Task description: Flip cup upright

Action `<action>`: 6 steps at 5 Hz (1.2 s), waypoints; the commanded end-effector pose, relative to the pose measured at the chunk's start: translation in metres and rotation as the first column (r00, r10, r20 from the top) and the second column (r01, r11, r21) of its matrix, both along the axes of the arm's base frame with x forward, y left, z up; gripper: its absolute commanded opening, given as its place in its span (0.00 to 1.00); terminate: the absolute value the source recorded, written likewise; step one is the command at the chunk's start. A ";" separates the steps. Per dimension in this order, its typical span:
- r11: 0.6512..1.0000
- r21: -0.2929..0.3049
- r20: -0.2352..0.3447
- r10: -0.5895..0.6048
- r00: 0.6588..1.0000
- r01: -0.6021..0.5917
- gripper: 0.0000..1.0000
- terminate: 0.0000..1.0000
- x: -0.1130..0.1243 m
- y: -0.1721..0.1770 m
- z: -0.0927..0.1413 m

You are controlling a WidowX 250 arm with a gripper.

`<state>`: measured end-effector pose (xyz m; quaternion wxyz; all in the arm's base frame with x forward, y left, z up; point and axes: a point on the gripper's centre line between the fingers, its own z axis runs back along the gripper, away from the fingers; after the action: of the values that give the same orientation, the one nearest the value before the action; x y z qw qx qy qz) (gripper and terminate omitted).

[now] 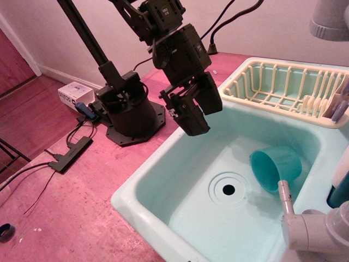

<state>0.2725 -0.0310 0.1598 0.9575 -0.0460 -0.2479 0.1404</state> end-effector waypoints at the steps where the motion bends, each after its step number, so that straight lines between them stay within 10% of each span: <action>1: 1.000 0.000 0.000 0.000 1.000 0.000 1.00 0.00 0.000 0.000 0.000; 3: 0.914 0.161 -0.101 -0.360 0.927 0.373 1.00 0.00 0.016 0.017 -0.001; 6: 0.786 0.285 -0.122 -0.539 0.834 0.549 1.00 0.00 0.048 0.023 -0.018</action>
<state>0.3257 -0.0100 0.1246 0.9596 0.0361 -0.2108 -0.1829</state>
